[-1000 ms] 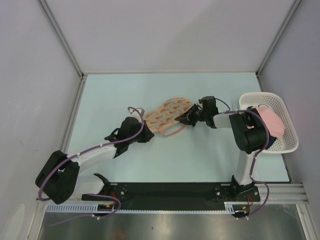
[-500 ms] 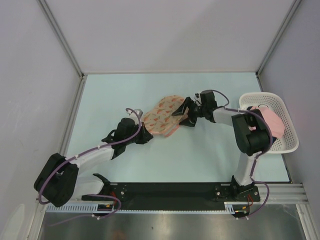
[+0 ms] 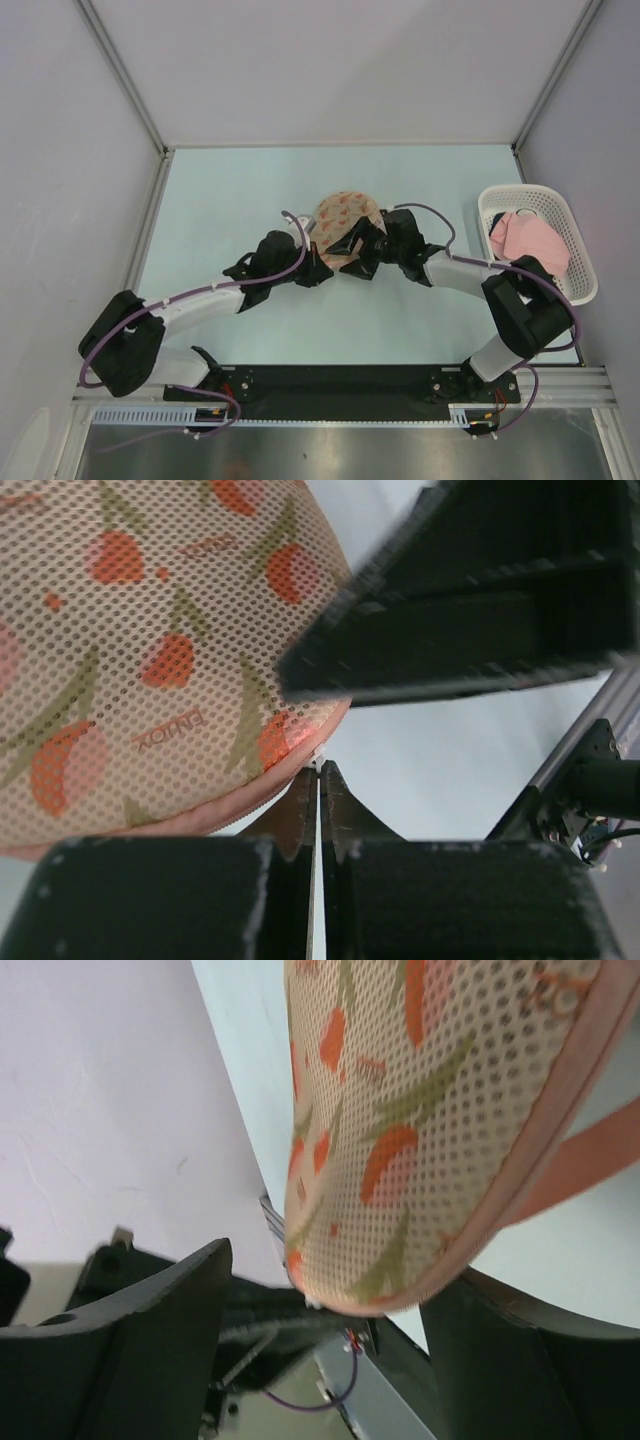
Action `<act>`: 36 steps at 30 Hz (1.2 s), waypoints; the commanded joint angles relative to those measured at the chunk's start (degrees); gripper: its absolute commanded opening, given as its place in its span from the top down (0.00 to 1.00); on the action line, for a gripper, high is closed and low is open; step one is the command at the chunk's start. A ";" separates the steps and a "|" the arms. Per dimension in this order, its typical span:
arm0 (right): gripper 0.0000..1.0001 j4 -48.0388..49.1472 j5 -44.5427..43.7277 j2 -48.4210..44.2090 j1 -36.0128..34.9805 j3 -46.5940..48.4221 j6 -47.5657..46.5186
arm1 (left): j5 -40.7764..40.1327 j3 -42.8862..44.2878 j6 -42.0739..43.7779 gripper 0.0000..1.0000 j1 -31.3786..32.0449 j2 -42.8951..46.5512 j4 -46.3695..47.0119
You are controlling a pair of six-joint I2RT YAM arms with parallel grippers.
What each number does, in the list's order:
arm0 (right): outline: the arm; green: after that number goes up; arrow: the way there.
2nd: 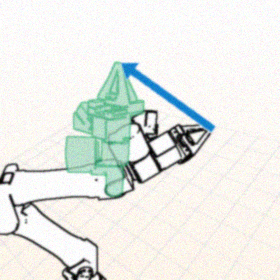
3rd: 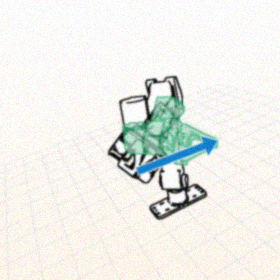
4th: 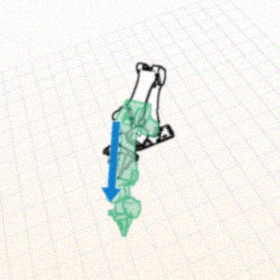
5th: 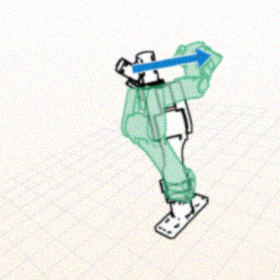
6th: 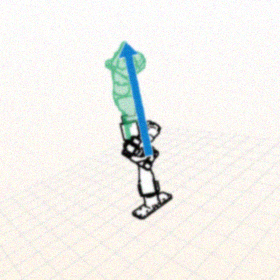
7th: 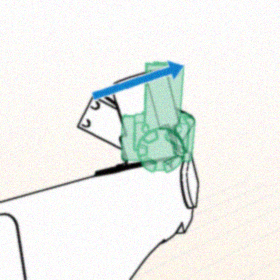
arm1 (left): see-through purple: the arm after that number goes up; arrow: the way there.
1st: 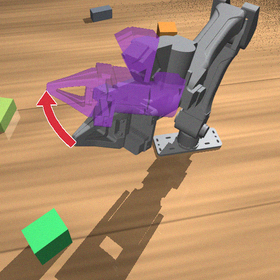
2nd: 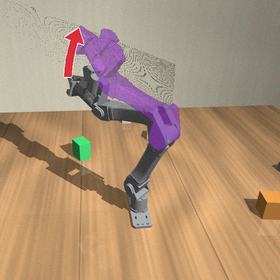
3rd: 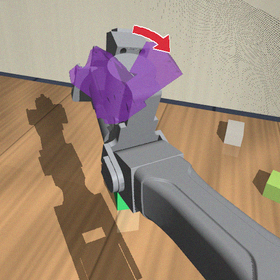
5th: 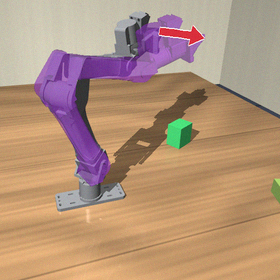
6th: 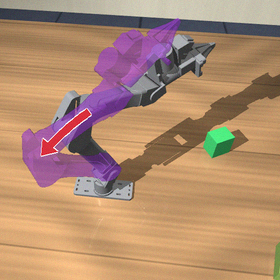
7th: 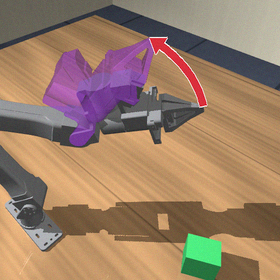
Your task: Place the bra in the laundry bag and zip it closed
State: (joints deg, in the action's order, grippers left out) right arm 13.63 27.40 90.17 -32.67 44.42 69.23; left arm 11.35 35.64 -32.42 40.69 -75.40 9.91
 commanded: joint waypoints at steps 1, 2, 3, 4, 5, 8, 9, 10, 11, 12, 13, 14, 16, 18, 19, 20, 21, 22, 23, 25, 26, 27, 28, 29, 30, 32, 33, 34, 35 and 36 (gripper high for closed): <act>0.26 4.83 -4.37 1.94 0.85 0.66 5.03 | -0.72 3.21 -0.62 1.00 2.46 -1.59 2.39; 0.34 4.66 -4.28 2.29 1.20 0.49 4.86 | -0.72 3.21 -0.62 1.00 2.82 -1.86 2.39; 0.40 4.74 -3.67 2.90 1.81 0.05 4.51 | -0.81 3.04 -0.62 1.00 2.82 -1.86 2.39; 0.59 4.92 -3.23 3.17 2.95 -0.39 4.33 | -0.89 3.03 -0.62 1.00 2.82 -2.21 2.39; 0.74 6.05 -1.31 3.43 3.83 -0.65 4.25 | -0.81 2.95 -0.36 1.00 2.82 -2.30 2.31; 0.90 7.38 3.08 4.22 6.38 -1.62 3.20 | -1.60 3.21 0.17 1.00 2.82 -2.74 1.61; 0.92 6.86 4.14 4.31 6.99 -1.36 2.49 | -2.47 3.38 0.34 1.00 2.73 -3.00 1.08; 0.96 6.68 6.07 4.31 8.39 -1.44 1.27 | -3.00 3.47 0.87 1.00 2.56 -3.70 0.03; 0.98 6.76 7.22 4.31 9.10 -1.62 0.65 | -3.53 3.56 0.96 1.00 2.38 -4.05 -0.42; 1.00 7.02 8.45 4.31 9.98 -1.88 0.29 | -3.53 3.39 1.05 1.00 2.03 -4.32 -0.59; 1.00 9.20 11.94 5.09 11.64 -2.58 0.46 | -2.92 3.21 1.05 1.00 1.25 -5.19 -0.51; 1.00 10.01 13.89 5.45 12.53 -2.68 0.29 | -3.00 2.69 1.05 1.00 0.72 -5.55 -0.68; 1.00 10.45 18.19 6.16 13.85 -2.94 -1.37 | -3.18 1.63 1.31 1.00 -1.47 -5.82 -0.86; 1.00 10.37 20.32 6.25 15.52 -3.20 -2.60 | -3.09 -0.21 1.49 1.00 -3.50 -5.64 -0.51; 1.00 10.37 22.24 6.07 16.05 -3.55 -3.48 | -2.74 -0.74 1.84 1.00 -5.86 -5.64 -0.59; 1.00 10.45 23.13 5.90 16.66 -3.64 -4.10 | -2.57 -1.53 2.01 1.00 -6.93 -5.38 -0.68; 1.00 10.28 23.84 5.98 16.84 -3.56 -4.71 | -2.39 -1.88 2.19 1.00 -8.15 -5.46 -0.86; 1.00 9.50 25.06 5.81 16.93 -3.47 -5.42 | -1.95 -1.89 2.63 1.00 -9.91 -5.55 -0.95; 1.00 9.05 25.59 5.81 16.93 -3.12 -6.90 | -1.78 -1.54 2.98 1.00 -10.71 -6.07 -1.12; 1.00 8.87 27.35 6.24 16.85 -2.94 -7.70 | -1.69 -0.66 3.68 1.00 -12.03 -6.69 -2.26; 1.00 8.96 27.88 6.68 17.02 -2.68 -8.58 | -1.95 0.39 3.95 1.00 -12.38 -7.04 -2.53; 1.00 8.53 28.32 7.03 17.11 -2.33 -9.37 | -1.95 0.92 3.95 1.00 -12.91 -7.83 -3.40; 1.00 7.56 29.02 7.47 17.11 -1.72 -10.60 | -2.12 2.06 4.12 1.00 -13.17 -8.18 -3.93; 1.00 6.77 29.20 8.26 17.11 -0.67 -12.35 | -3.34 2.68 3.95 1.00 -13.35 -8.54 -4.63; 1.00 5.98 29.38 8.53 17.20 -0.22 -13.32 | -3.27 3.29 3.86 1.00 -13.79 -9.06 -5.94; 1.00 1.35 27.72 8.53 17.20 1.79 -17.18 | -2.92 4.43 3.86 0.95 -13.79 -8.72 -6.74; 0.98 -6.34 24.40 8.01 16.94 4.42 -23.55 | -3.35 4.27 3.34 0.89 -13.79 -6.63 -7.10; 0.95 -9.12 23.24 7.74 16.85 5.75 -25.62 | -4.05 3.39 3.25 0.85 -13.79 -5.21 -7.19; 0.85 -11.23 22.36 7.39 16.76 6.54 -27.29 | -5.89 3.04 3.07 0.79 -13.79 -3.90 -8.23; 0.73 -13.26 20.52 6.69 16.67 7.34 -28.96 | -6.34 2.69 2.98 0.66 -13.88 -0.75 -8.85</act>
State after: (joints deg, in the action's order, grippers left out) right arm 11.09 50.74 98.94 -16.03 46.59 52.21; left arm 10.24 37.65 -30.28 28.29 -83.26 4.27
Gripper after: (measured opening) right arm 0.129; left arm 0.185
